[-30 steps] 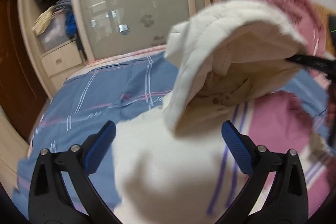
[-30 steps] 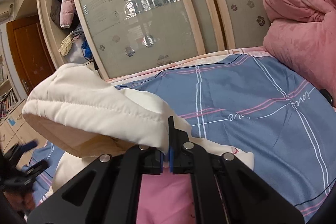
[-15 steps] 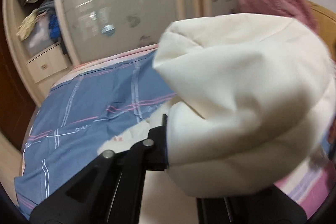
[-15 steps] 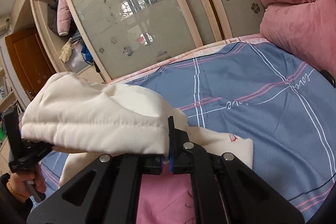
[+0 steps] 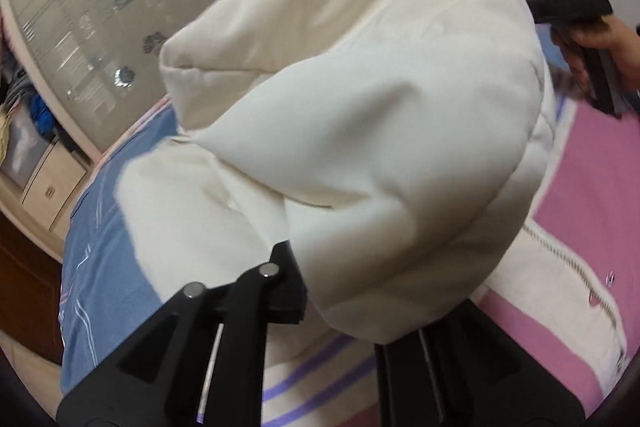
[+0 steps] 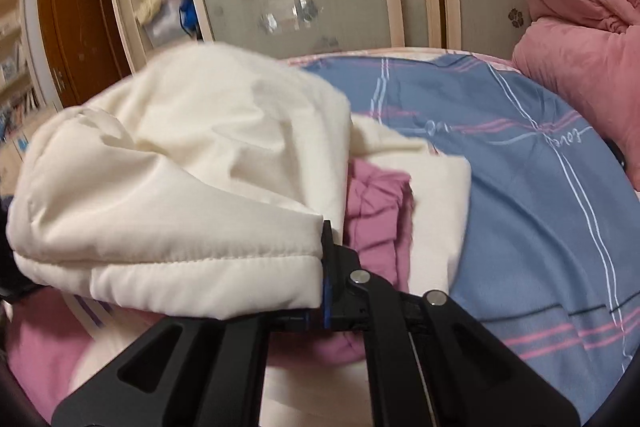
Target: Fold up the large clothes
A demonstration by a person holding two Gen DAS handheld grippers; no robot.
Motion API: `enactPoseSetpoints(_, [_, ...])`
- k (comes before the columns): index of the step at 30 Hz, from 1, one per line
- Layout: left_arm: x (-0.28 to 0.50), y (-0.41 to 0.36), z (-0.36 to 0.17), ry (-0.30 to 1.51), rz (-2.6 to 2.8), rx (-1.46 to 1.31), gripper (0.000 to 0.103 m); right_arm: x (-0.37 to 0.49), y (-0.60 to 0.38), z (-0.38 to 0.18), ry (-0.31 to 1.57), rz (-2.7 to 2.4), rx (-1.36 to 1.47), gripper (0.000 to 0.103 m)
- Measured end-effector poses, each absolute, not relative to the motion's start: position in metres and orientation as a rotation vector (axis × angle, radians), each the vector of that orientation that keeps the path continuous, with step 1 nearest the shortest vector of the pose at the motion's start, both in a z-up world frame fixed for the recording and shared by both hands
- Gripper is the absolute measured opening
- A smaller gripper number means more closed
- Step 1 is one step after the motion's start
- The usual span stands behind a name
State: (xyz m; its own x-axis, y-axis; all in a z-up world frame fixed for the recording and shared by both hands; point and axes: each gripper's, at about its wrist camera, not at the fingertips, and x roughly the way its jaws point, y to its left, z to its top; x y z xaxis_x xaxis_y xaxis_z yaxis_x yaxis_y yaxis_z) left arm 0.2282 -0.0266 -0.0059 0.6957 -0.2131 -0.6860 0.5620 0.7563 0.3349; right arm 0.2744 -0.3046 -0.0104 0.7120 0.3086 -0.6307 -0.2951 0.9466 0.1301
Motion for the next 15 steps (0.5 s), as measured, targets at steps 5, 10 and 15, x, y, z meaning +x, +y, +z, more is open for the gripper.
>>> enactPoseSetpoints(5, [0.228,-0.027,-0.012,0.666,-0.464,0.549,0.01,0.268,-0.303,-0.003,0.77,0.304,-0.022,0.057])
enactPoseSetpoints(10, [0.221,-0.031,-0.014,0.657,-0.462,0.561,0.013,0.248,-0.311,0.037,0.82,0.173,-0.058,0.09])
enactPoseSetpoints(15, [0.207,-0.04,-0.019,0.639,-0.457,0.612,0.014,0.24,-0.302,0.11,0.694,0.181,0.098,0.09])
